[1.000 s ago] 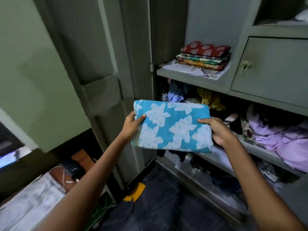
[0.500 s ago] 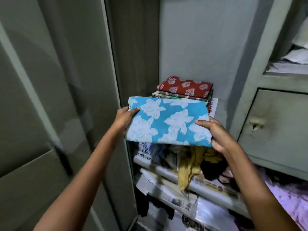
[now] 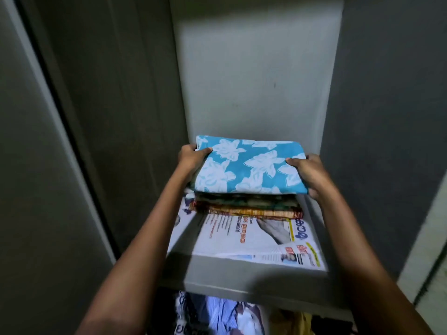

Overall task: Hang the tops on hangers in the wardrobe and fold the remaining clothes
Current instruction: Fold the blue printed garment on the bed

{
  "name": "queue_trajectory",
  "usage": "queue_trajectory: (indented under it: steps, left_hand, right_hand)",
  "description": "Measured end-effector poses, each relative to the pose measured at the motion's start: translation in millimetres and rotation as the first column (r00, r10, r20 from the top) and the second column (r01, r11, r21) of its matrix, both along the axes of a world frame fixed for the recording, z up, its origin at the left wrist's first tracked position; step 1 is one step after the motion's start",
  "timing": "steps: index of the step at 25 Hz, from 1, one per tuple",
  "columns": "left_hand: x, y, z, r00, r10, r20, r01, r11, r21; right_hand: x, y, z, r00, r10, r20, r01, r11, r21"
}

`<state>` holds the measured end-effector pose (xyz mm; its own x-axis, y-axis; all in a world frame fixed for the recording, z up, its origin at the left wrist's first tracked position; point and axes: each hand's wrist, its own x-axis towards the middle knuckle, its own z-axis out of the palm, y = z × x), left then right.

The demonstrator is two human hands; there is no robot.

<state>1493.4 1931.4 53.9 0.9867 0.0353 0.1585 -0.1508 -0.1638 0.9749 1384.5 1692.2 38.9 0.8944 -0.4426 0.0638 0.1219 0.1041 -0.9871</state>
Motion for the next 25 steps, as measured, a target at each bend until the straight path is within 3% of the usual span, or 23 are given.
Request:
queue_trajectory:
  steps: [5,9,14,19,21,22,23,25]
  left_hand:
    - [78.3,-28.6,-0.6,0.999,-0.017,-0.029,0.018,1.000,0.010]
    - [115.8,-37.2,-42.5,0.986,-0.062,-0.158,0.073,0.995,0.065]
    - [110.0,-43.3,-22.9,0.996,-0.073,-0.057,0.074,0.997,0.017]
    - [100.0,-35.1,-30.1,0.986,-0.027,-0.166,0.079,0.946,0.315]
    - [97.3,-35.2,-23.3,0.987,0.053,-0.148,0.045,0.808,0.588]
    - [96.1,-40.2,-13.3,0.995,0.093,-0.018,-0.053,0.705,0.708]
    - [94.5,-48.2,-2.7,0.985,0.065,0.163,-0.164,0.662,0.732]
    - [88.6,-68.9,11.1,0.900,-0.168,0.403,-0.189,0.683,0.706]
  right_hand:
    - [63.7,-17.3,13.7,0.991,-0.137,-0.013,0.135,0.986,-0.095]
    - [87.9,-24.6,-32.5,0.969,-0.198,-0.149,0.172,0.970,-0.170]
    - [94.0,-31.8,-27.4,0.980,-0.182,-0.080,0.173,0.979,-0.105]
    - [85.1,-24.1,-31.3,0.959,-0.148,-0.241,0.073,0.952,-0.297]
    - [83.6,-27.4,-17.9,0.908,-0.247,-0.339,0.001,0.810,-0.586]
    - [87.6,-27.6,-5.2,0.872,-0.385,-0.302,0.028,0.655,-0.755]
    - [95.1,-23.5,8.2,0.864,-0.474,-0.172,0.097,0.492,-0.865]
    - [114.0,-4.7,25.8,0.930,-0.367,0.007,0.130,0.311,-0.941]
